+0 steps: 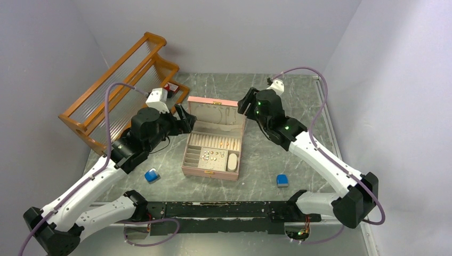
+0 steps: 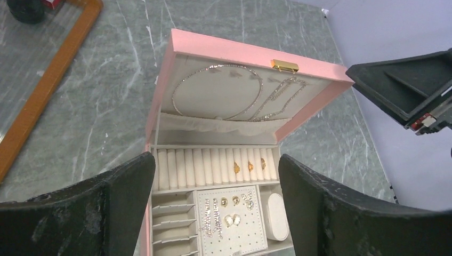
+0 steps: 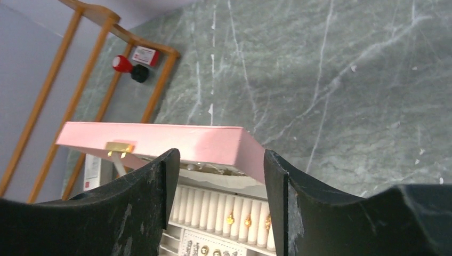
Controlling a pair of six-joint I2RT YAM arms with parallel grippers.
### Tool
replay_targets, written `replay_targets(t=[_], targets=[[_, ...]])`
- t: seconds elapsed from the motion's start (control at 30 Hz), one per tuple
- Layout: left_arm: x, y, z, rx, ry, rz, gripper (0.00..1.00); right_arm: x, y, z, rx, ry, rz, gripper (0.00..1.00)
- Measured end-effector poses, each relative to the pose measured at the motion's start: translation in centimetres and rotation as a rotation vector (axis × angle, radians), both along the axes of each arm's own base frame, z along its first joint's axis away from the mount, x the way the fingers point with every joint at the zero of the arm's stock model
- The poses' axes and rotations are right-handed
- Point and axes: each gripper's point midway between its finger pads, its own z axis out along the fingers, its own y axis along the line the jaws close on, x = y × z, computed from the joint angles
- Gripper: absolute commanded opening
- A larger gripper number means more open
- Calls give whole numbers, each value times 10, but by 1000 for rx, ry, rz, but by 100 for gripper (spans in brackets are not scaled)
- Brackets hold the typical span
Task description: Organize the mixed jewelry
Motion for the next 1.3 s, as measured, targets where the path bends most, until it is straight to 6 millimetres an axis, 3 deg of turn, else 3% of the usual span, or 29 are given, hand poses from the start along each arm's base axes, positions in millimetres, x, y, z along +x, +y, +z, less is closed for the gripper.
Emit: replay_targets(t=[0.13,0.23,0.5,0.73,0.93,1.17,1.3], targets=[[2,-6,-9,13,27,-18,89,6,-5,-18,-20,53,-10,50],[3,-9,-14,20,42,-29,89,8,-4,-20,-2,66,-3,44],[4,-11,1,4,28,-35,89,-4,5,-19,41,71,95,40],[5,-11,11,-3,21,-35,88,-41,7,-19,85,73,221,36],[3,-10,17,-18,22,-31,88,-81,10,-32,160,120,328,33],[-5,-8,-3,-10,86,-33,87,-135,11,-63,231,261,432,32],[-11,-6,-22,16,139,-37,87,-152,3,-88,208,366,422,32]])
